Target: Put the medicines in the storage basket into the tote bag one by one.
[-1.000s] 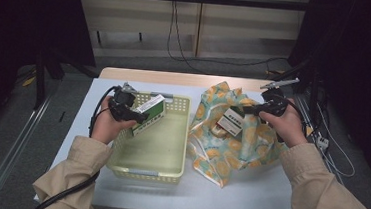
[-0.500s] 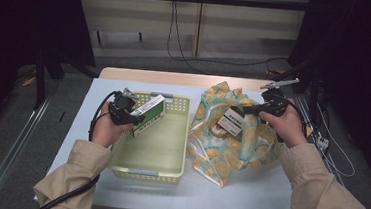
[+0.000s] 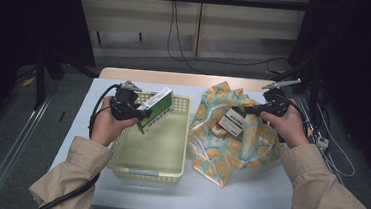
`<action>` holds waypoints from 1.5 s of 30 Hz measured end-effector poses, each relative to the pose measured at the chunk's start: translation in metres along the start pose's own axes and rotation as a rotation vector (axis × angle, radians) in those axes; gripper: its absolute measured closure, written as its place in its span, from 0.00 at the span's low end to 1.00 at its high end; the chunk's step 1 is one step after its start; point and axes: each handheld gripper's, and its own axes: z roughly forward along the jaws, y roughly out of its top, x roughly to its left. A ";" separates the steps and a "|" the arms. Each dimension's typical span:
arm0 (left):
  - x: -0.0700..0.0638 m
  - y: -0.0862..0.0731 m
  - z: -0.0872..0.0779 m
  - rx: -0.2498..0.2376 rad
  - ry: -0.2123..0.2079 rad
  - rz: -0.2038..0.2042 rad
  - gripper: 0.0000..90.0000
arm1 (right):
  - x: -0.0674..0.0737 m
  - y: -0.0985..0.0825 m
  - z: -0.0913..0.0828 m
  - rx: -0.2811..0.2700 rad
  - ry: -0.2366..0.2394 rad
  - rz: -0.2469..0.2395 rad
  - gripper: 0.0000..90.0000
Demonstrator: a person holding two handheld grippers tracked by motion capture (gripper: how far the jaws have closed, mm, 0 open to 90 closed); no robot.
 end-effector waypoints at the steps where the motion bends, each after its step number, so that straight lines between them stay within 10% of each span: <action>1: -0.004 0.003 -0.003 -0.012 -0.014 0.006 0.70 | 0.000 0.000 0.000 0.000 0.001 0.000 1.00; 20: -0.096 0.042 0.017 -0.039 -0.269 0.177 0.70 | 0.002 -0.001 -0.002 0.000 -0.006 -0.002 1.00; 40: -0.155 0.069 0.073 0.063 -0.322 0.282 0.70 | -0.002 0.005 -0.019 -0.014 -0.020 -0.006 1.00; 45: -0.153 0.068 0.092 0.079 -0.329 0.242 0.70 | -0.003 0.005 -0.023 -0.024 -0.016 -0.003 1.00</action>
